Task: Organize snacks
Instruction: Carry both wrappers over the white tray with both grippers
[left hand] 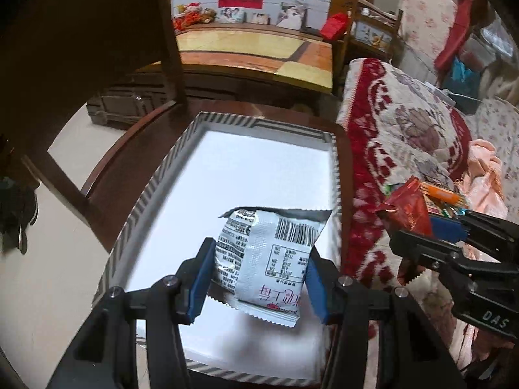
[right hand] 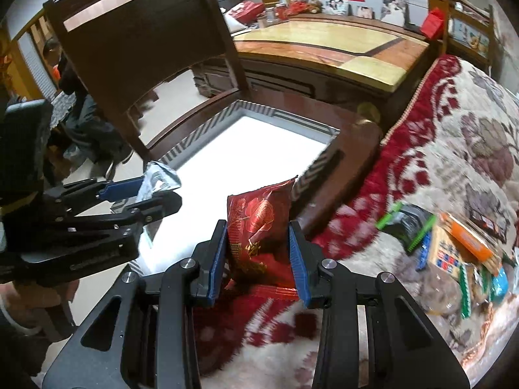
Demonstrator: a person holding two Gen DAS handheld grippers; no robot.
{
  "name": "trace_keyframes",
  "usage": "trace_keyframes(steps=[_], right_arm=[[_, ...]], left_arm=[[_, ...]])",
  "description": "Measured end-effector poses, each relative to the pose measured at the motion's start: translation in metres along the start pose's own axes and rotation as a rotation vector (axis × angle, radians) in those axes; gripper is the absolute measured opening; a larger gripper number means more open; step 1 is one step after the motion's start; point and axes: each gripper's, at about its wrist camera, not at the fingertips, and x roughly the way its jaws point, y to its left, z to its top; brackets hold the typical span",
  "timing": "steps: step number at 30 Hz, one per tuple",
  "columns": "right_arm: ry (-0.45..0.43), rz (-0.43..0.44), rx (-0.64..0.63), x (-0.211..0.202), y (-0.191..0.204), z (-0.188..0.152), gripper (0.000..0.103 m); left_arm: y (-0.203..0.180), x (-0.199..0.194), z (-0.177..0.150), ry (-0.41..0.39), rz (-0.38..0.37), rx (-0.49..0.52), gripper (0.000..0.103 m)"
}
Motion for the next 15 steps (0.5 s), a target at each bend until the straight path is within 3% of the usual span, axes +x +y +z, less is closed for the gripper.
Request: trace_keyframes(steps=[6, 15], right_arm=[[0.025, 0.040, 0.005, 0.020, 0.006, 0.011, 0.035], [0.070, 0.081, -0.008, 0.065, 0.019, 0.033, 0.035]], left_arm=[[0.017, 0.011, -0.002, 0.017, 0.041, -0.019, 0.054], [0.033, 0.032, 0.000, 0.052, 0.045, -0.060, 0.054]])
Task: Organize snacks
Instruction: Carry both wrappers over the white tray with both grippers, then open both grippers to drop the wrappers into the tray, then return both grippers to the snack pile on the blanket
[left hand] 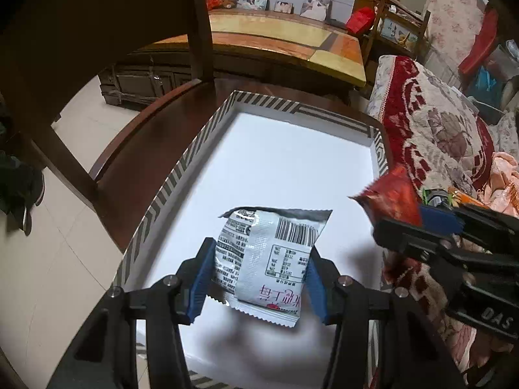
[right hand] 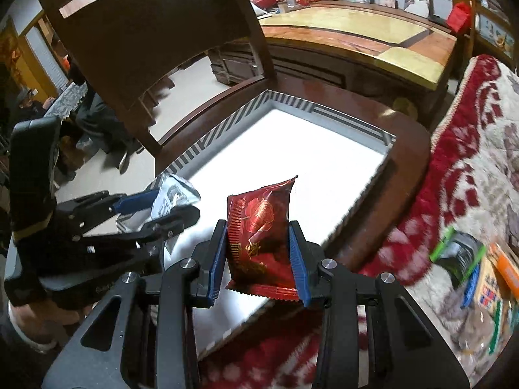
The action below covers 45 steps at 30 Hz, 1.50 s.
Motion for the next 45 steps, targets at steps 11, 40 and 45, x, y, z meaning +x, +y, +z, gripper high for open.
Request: trace_keyframes(steps=[11, 40, 45], right_arm=[[0.085, -0.026, 0.003, 0.046, -0.010, 0.007, 0.035], [-0.025, -0.006, 0.107, -0.013, -0.034, -0.023, 0.054], [-0.059, -0.028, 0.156, -0.043, -0.053, -0.044, 0.054]], left_arm=[[0.002, 0.030, -0.003, 0.049, 0.016, 0.009, 0.054], [-0.012, 0.007, -0.001, 0.005, 0.100, -0.012, 0.085], [-0.036, -0.010, 0.000, -0.028, 0.057, 0.019, 0.088]])
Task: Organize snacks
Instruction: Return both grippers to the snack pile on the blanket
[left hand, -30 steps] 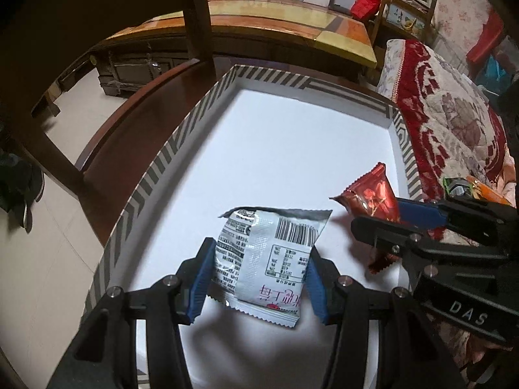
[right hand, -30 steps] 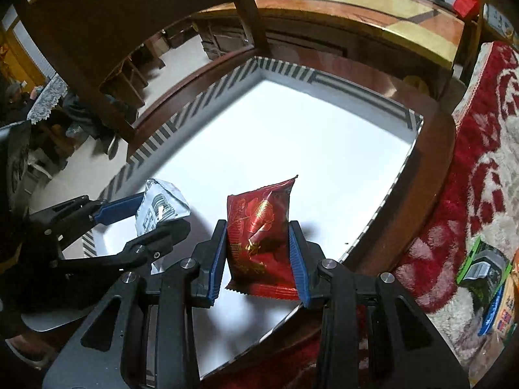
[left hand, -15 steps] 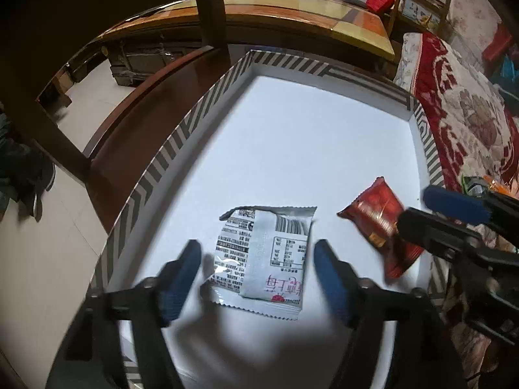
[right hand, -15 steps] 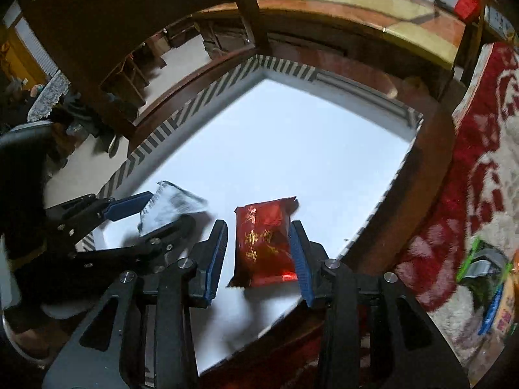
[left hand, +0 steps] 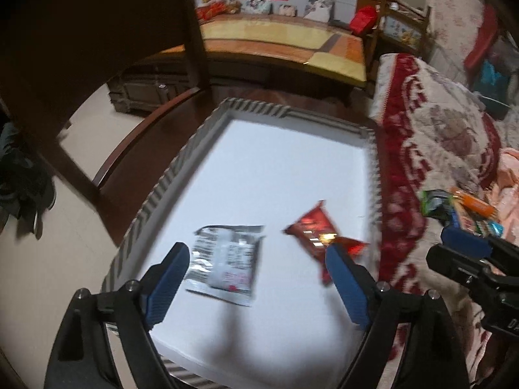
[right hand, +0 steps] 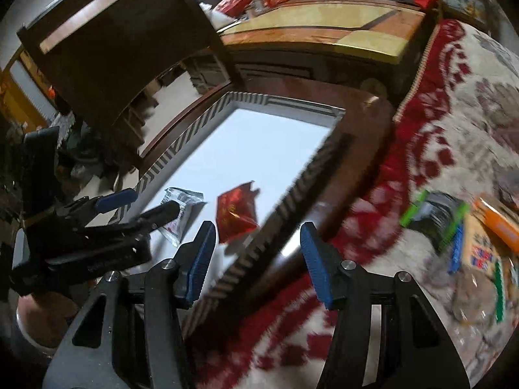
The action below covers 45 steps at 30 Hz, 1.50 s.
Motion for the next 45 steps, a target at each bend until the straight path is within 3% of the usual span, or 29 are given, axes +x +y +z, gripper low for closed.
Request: trace_keyframes(steps=[12, 18, 36, 45], right_arm=[[-0.040, -0.170, 0.168, -0.077, -0.100, -0.064, 0.054], [-0.045, -0.193, 0.247, -0.092, -0.136, -0.084, 0.054], [-0.071, -0.177, 0.287, -0.105, -0.157, -0.100, 0.054], [-0.065, -0.184, 0.340, -0.115, -0.173, -0.117, 0.059]], left_arm=[[-0.085, -0.006, 0.003, 0.026, -0.135, 0.115, 0.089], [-0.124, 0.006, 0.007, 0.069, -0.174, 0.141, 0.089], [-0.183, 0.029, 0.014, 0.135, -0.210, 0.210, 0.089], [-0.221, 0.022, -0.009, 0.192, -0.295, 0.244, 0.089]])
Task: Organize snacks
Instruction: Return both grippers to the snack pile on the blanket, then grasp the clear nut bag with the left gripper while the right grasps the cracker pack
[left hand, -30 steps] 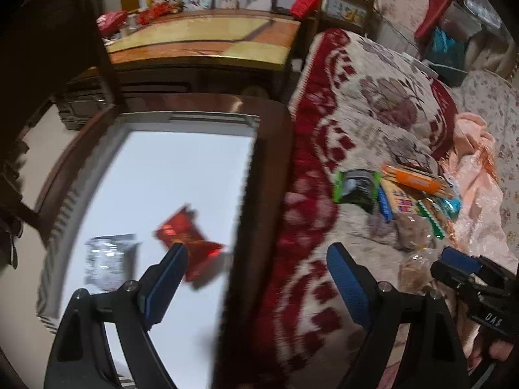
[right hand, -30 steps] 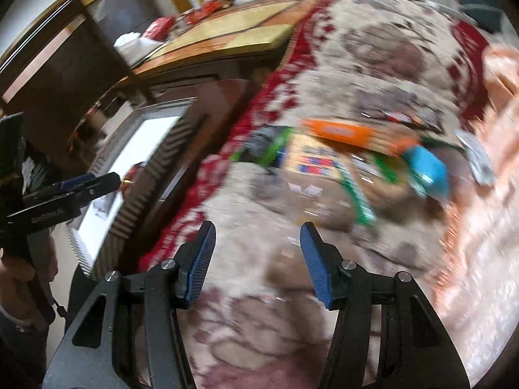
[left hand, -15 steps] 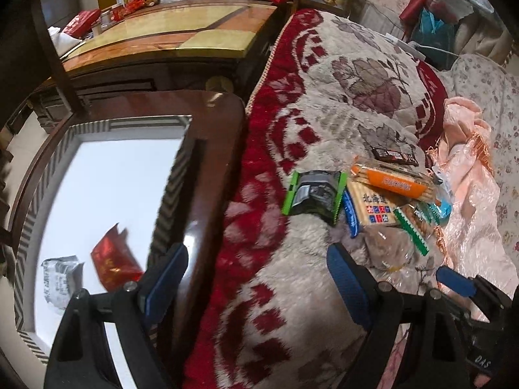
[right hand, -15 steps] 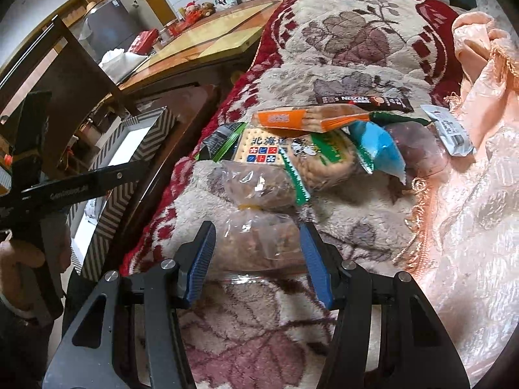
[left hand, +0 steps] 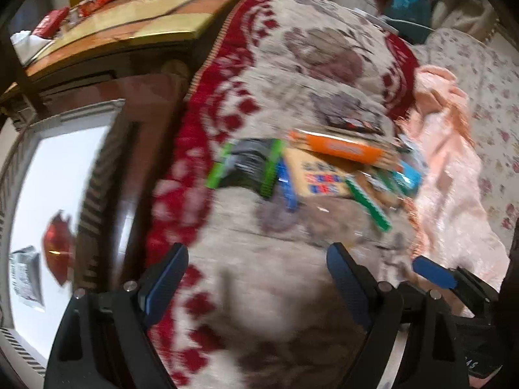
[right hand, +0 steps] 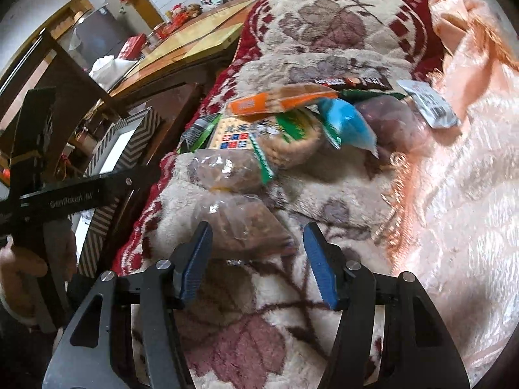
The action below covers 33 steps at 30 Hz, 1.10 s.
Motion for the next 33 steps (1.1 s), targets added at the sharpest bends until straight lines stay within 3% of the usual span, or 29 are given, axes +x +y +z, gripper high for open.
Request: trace_keyframes(steps=[9, 14, 16, 18, 20, 25, 27, 33], right_arm=[[-0.013, -0.094, -0.024, -0.018, -0.020, -0.007, 0.059], [-0.023, -0.116, -0.007, -0.024, -0.031, -0.004, 0.059], [-0.029, -0.120, -0.012, -0.027, -0.032, 0.000, 0.059], [-0.036, -0.109, -0.023, -0.028, -0.031, 0.006, 0.059], [-0.040, -0.092, -0.054, -0.028, -0.027, 0.017, 0.059], [-0.050, -0.023, -0.137, -0.030, -0.009, 0.056, 0.059], [-0.037, 0.008, -0.172, -0.024, -0.002, 0.072, 0.071], [0.098, 0.004, -0.377, 0.029, 0.023, 0.129, 0.072]], left_arm=[[-0.055, 0.029, -0.010, 0.063, -0.016, 0.060, 0.090], [-0.059, 0.056, -0.012, 0.107, -0.036, 0.042, 0.090], [-0.051, 0.055, -0.013, 0.081, -0.067, 0.021, 0.082], [-0.042, 0.050, -0.011, 0.074, -0.069, 0.030, 0.059], [-0.033, 0.045, -0.011, 0.086, -0.094, 0.028, 0.050], [-0.011, 0.037, -0.020, 0.107, -0.126, 0.056, 0.045], [-0.004, 0.034, -0.024, 0.109, -0.121, 0.060, 0.045], [0.012, 0.030, -0.029, 0.113, -0.113, 0.045, 0.045]])
